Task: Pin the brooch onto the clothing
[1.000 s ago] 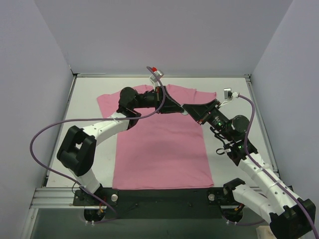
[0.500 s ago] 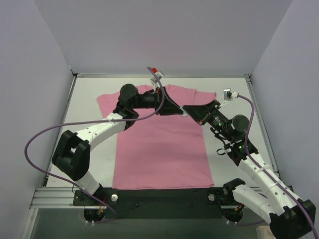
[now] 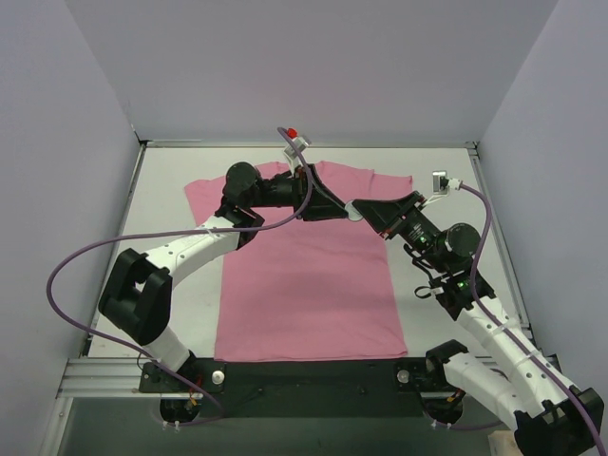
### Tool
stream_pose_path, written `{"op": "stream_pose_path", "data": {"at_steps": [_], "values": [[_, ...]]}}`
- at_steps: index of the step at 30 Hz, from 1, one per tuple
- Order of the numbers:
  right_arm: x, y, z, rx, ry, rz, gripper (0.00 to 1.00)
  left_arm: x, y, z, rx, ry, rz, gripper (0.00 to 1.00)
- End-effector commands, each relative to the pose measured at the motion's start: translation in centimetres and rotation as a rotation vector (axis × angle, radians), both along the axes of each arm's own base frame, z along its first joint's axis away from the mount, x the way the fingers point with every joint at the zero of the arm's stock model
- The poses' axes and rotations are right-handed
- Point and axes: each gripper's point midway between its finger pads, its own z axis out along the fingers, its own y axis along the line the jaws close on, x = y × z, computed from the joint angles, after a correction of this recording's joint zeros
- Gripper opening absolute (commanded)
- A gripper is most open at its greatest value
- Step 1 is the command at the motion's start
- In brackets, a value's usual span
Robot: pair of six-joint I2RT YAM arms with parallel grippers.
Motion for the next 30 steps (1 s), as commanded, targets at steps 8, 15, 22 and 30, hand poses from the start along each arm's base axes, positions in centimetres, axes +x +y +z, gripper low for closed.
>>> {"op": "stream_pose_path", "data": {"at_steps": [8,15,22,30], "values": [[-0.1,-0.3,2.0,0.04,-0.081,-0.008,0.0,-1.1,-0.1,2.4,-0.072,-0.067,-0.038,0.0],[0.7,-0.8,0.7,-0.017,-0.033,-0.047,0.36,0.2,0.2,1.9,0.013,-0.101,0.093,0.0],[1.2,-2.2,-0.4,-0.07,-0.008,-0.1,0.95,6.3,4.0,-4.6,0.495,-0.165,0.635,0.0],[2.3,-2.1,-1.1,-0.104,0.024,-0.097,1.0,8.8,9.8,-8.2,0.75,-0.163,0.957,0.0]]}}
